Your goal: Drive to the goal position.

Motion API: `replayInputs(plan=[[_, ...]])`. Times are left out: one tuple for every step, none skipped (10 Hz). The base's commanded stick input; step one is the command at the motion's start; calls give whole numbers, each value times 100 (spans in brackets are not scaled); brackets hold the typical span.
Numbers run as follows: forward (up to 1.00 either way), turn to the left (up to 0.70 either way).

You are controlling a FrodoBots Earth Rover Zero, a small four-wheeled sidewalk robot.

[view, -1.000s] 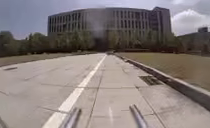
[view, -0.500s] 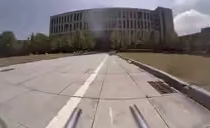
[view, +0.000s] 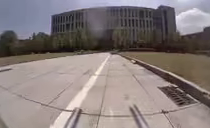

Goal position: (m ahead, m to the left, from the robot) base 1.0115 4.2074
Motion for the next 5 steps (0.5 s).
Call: replayInputs(plan=[[70,3],[70,3],[70,3],[70,3],[70,3]])
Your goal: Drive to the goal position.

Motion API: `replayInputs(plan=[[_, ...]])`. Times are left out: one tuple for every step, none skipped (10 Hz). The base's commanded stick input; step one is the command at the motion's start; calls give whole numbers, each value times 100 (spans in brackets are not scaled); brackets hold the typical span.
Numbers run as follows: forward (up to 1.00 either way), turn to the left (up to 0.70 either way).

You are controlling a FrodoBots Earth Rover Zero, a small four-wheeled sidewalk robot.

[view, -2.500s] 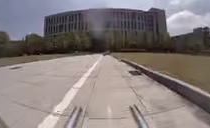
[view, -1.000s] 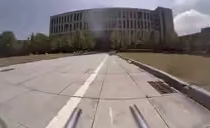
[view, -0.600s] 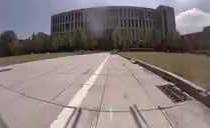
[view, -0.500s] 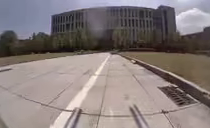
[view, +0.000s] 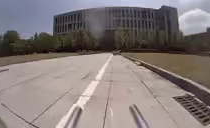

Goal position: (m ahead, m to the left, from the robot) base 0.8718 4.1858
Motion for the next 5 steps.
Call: replayInputs(plan=[[70,3],[70,3],[70,3],[70,3],[70,3]])
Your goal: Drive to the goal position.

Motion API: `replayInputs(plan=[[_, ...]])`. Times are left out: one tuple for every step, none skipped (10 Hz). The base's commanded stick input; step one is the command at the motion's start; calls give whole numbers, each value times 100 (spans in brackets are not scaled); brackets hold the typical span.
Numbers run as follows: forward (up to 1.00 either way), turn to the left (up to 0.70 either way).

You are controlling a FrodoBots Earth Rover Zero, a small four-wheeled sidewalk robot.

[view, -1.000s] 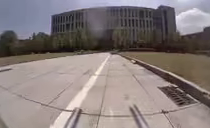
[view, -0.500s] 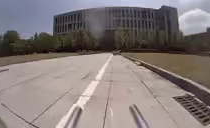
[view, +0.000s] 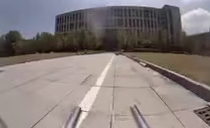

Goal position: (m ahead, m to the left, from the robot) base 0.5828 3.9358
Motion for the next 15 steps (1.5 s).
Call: replayInputs(plan=[[70,3],[70,3],[70,3],[70,3],[70,3],[70,3],[70,3],[70,3],[70,3],[70,3],[70,3],[70,3],[70,3],[70,3],[70,3]])
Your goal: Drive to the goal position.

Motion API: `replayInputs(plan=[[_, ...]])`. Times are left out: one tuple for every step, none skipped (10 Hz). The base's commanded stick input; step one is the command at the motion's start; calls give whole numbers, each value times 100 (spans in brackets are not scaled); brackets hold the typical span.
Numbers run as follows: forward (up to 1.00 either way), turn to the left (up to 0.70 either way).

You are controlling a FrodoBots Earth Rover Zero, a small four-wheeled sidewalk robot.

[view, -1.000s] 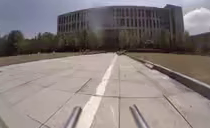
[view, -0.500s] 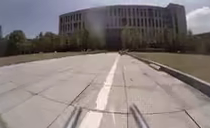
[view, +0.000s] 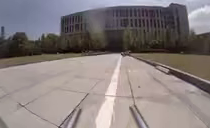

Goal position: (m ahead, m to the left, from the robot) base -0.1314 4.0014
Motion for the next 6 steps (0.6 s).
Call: replayInputs(plan=[[70,3],[70,3],[70,3],[70,3],[70,3],[70,3]])
